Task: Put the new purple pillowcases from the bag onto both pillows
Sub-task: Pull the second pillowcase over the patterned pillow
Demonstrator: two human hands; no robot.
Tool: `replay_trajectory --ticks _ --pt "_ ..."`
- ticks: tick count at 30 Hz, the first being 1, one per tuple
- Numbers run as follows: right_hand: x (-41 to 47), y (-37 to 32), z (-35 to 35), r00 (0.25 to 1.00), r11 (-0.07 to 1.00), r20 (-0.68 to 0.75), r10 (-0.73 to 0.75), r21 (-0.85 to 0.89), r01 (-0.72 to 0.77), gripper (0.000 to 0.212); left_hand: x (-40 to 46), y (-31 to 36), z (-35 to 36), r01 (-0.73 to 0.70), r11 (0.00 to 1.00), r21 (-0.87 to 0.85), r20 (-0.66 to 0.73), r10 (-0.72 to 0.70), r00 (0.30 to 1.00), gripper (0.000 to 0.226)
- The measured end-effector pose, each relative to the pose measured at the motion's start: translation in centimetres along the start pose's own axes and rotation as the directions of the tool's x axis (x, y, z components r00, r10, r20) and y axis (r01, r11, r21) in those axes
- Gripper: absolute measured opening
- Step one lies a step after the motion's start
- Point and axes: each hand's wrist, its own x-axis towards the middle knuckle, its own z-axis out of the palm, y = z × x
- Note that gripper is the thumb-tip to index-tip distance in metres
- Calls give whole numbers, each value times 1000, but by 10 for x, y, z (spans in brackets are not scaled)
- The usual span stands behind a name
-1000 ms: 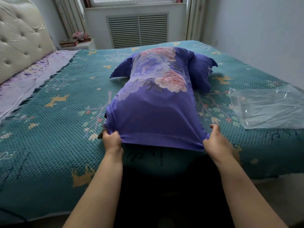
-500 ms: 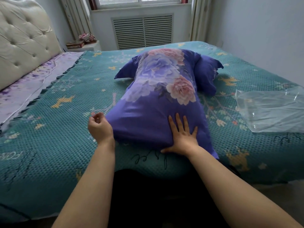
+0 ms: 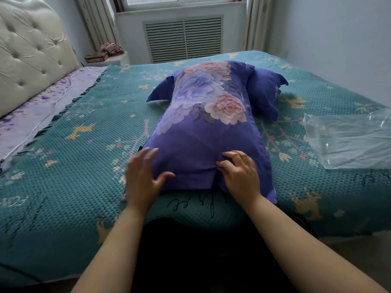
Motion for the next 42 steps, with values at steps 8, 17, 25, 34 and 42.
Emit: replay_trajectory --ticks 8,17,25,34,42 --pt "12 -17 -16 991 989 123 60 129 -76 26 10 51 10 -267 952 -147 66 279 958 34" --pt "-10 -24 -19 888 998 456 66 -32 -58 81 -1 74 6 -110 994 22 499 84 863 44" --pt "9 -34 -31 480 987 863 159 -122 -109 37 -4 73 0 -142 963 231 717 -69 693 26" --pt "-27 -34 -21 986 988 118 116 93 -127 38 1 60 -8 -260 965 32 314 238 919 5" --pt "-10 -26 -40 570 990 811 132 -73 -125 28 3 58 8 -284 944 169 358 210 910 20"
